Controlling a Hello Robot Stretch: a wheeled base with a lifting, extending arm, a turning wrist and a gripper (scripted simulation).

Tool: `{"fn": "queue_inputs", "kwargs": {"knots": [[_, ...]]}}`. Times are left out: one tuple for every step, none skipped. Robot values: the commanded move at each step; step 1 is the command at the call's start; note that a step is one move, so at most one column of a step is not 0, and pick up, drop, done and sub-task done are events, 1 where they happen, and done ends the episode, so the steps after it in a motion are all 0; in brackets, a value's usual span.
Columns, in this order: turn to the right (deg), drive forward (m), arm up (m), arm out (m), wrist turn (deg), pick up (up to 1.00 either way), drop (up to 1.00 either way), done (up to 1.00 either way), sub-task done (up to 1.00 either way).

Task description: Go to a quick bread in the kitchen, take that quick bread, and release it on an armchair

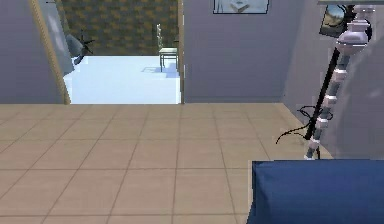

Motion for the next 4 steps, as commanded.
{"fn": "queue_inputs", "kwargs": {"knots": [[0.0, 0.0, -0.32, 0.0, 0.0, 0.0, 0.0, 0.0, 0.0], [0.0, 0.0, 0.0, 0.0, 0.0, 0.0, 1.0, 0.0, 0.0], [0.0, 0.0, 0.1, 0.0, 0.0, 0.0, 0.0, 0.0, 0.0], [0.0, 0.0, 0.0, -0.08, 0.0, 0.0, 0.0, 0.0, 0.0]]}}
